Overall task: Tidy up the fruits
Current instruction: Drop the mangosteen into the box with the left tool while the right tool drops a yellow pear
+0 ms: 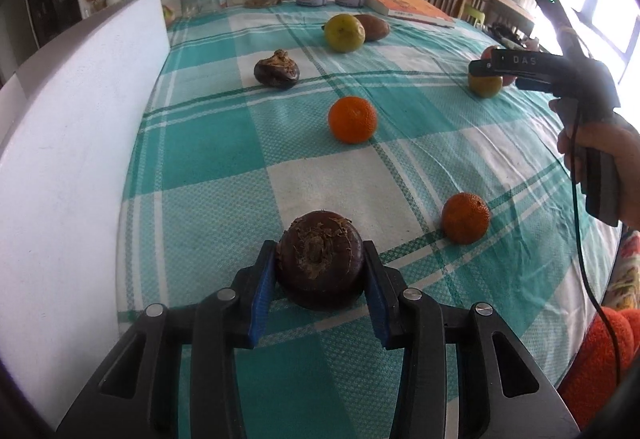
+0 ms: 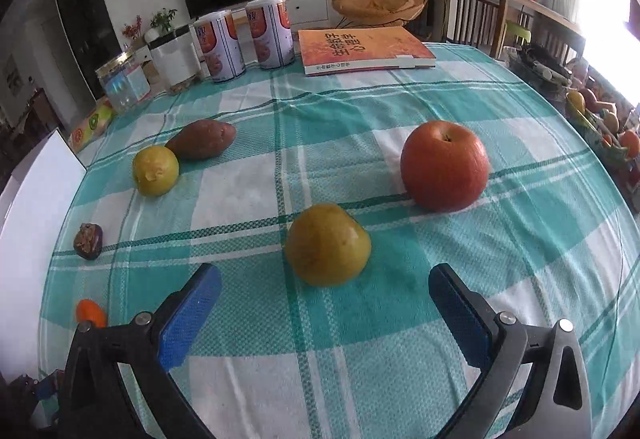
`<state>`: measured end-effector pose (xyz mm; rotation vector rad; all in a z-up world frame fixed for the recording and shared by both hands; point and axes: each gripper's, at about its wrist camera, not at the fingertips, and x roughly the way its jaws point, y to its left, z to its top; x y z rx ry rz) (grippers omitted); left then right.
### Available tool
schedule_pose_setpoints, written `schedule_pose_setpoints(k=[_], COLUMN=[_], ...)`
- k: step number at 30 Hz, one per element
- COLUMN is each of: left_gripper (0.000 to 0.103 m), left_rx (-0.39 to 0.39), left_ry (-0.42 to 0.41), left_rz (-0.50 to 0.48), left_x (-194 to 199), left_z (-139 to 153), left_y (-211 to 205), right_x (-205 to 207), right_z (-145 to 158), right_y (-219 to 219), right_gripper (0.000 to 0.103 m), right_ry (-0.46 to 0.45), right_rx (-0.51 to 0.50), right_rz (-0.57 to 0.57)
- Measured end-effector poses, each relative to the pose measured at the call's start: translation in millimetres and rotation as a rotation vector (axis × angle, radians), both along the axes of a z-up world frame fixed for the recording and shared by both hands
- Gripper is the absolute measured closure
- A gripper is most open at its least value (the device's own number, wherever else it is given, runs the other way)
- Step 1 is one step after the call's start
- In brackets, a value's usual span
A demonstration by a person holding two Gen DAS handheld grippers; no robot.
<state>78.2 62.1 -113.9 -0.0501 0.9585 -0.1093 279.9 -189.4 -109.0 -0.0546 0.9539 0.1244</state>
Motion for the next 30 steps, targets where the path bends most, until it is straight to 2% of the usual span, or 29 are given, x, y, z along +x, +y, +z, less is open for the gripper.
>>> schedule_pose_setpoints(k=[1,2,6,9,12,15,17,20,23,25,27,30], left_gripper=[0.061,0.061,0.061,0.061,0.061,0.061,0.061,0.061,0.061,0.061,0.061,0.06], left_rx=[-0.006,-0.009,-0.033,-0.115,-0.276,-0.398,-0.417,-0.365,-0.246,-0.176,-0.096,-0.008], left_ry=[0.0,-0.002,-0.021,-0.019,-0.015,-0.064,-0.121,-0.194,-0.202,-0.165,-0.124,-0.057], left_rz=[0.001,0.0,-0.006,-0.02,-0.046,-0.049,-0.015,0.093,0.247,0.363,0.465,0.584], left_x=[-3,-5,-18,-29,-47,-68,-81,-100,-111,-117,-123,-129], left_z=[1,3,14,30,61,103,128,154,150,134,116,93], left_y=[0,1,1,3,11,30,54,102,156,191,217,242], right_x=[7,12,-1,-30,-63,-92,-112,-146,-183,-204,-221,-239], right_z=[-6,-12,-10,4,22,42,62,95,116,116,106,87], right_y=[4,5,-3,-15,-16,20,67,149,229,278,316,348], right_gripper=[0.034,0.052,0.053,0.053,0.053,0.053,0.053,0.053,0.053,0.053,0.053,0.053], right_ry=[0.027,0.056,0.042,0.025,0.055,0.117,0.143,0.158,0.163,0.18,0.185,0.179], right_rx=[-0.034,-0.061,-0.016,0.153,0.387,0.596,0.677,0.75,0.747,0.692,0.604,0.494], right_rz=[0.008,0.003,-0.021,-0.057,-0.044,0.08,0.211,0.417,0.596,0.69,0.736,0.764])
